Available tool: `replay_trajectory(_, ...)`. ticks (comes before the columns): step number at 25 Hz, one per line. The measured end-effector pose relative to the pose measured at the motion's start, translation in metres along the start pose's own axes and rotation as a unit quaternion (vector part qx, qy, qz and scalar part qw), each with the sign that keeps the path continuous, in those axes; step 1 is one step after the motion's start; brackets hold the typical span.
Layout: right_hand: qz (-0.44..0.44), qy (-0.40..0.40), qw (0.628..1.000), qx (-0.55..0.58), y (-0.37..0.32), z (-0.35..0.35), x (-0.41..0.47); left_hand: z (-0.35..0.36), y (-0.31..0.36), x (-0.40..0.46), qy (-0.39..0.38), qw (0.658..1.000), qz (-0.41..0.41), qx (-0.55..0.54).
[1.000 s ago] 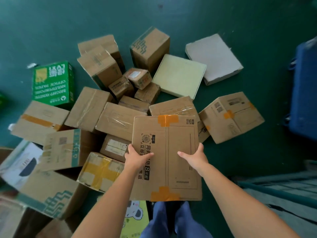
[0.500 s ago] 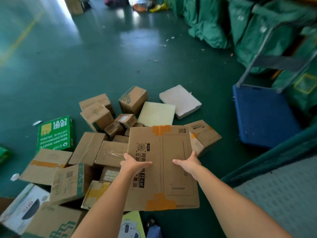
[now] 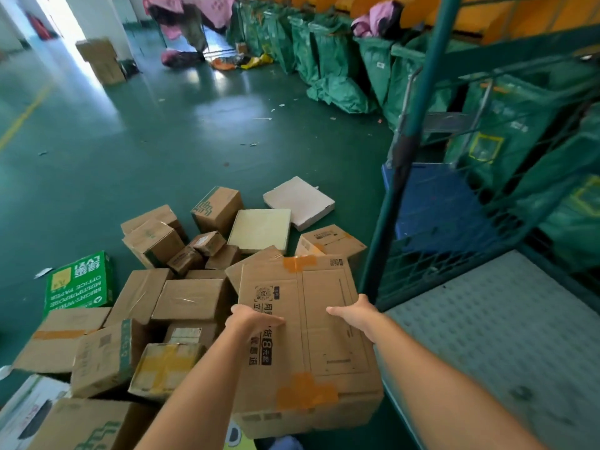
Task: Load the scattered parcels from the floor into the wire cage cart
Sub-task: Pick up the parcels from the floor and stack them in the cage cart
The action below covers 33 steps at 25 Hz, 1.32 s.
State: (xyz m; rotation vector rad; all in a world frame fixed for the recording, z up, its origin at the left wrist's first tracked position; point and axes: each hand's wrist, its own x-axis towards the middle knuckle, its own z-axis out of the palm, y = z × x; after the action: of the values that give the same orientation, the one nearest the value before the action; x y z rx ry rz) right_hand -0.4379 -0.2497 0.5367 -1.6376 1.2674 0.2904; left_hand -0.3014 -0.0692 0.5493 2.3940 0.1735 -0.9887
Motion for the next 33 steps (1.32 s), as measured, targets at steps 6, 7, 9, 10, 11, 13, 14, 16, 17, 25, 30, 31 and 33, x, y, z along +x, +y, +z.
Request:
replay_trajectory(6, 0.077, 0.008, 0.995, 0.058, 0.080, -0.055, -0.034, 0.065, 0.024, -0.048, -0.095, 0.988, 0.011, 0.118)
replay_trajectory(7, 0.084, 0.018, 0.994, 0.062, 0.088, -0.067, -0.042, 0.076, 0.033, -0.047, -0.106, 0.983, 0.022, 0.145)
replay_trajectory(9, 0.090, 0.037, 0.990, 0.098, 0.106, -0.097, -0.061, 0.098, 0.057, -0.064, -0.126, 0.970, 0.055, 0.201)
replay_trajectory(10, 0.090, 0.044, 0.988, 0.117, 0.114, -0.112, -0.070, 0.109, 0.071, -0.078, -0.138, 0.962, 0.076, 0.223)
replay_trajectory(11, 0.088, 0.061, 0.985, 0.133, 0.123, -0.127, -0.081, 0.121, 0.086, -0.095, -0.156, 0.951, 0.105, 0.245)
replay_trajectory(13, 0.092, 0.117, 0.975, 0.167, 0.141, -0.158, -0.100, 0.144, 0.110, -0.126, -0.198, 0.930, 0.151, 0.271)
replay_trajectory(14, 0.098, 0.142, 0.967, 0.186, 0.150, -0.173, -0.108, 0.156, 0.122, -0.136, -0.214, 0.920, 0.170, 0.281)
replay_trajectory(16, 0.099, 0.178, 0.957, 0.205, 0.168, -0.201, -0.125, 0.187, 0.147, -0.144, -0.228, 0.905, 0.213, 0.290)
replay_trajectory(17, 0.100, 0.188, 0.953, 0.215, 0.177, -0.216, -0.132, 0.209, 0.161, -0.133, -0.240, 0.897, 0.236, 0.286)
replay_trajectory(25, 0.049, 0.334, 0.897, 0.286, 0.207, -0.337, -0.183, 0.253, 0.247, -0.253, -0.256, 0.865, 0.408, 0.143)
replay_trajectory(30, 0.031, 0.404, 0.869, 0.284, 0.184, -0.409, -0.198, 0.273, 0.321, -0.288, -0.258, 0.829, 0.482, 0.120)
replay_trajectory(31, 0.025, 0.414, 0.865, 0.282, 0.180, -0.423, -0.198, 0.277, 0.337, -0.292, -0.261, 0.818, 0.498, 0.119)
replay_trajectory(33, 0.016, 0.435, 0.856, 0.279, 0.172, -0.450, -0.195, 0.285, 0.373, -0.298, -0.265, 0.798, 0.527, 0.121)
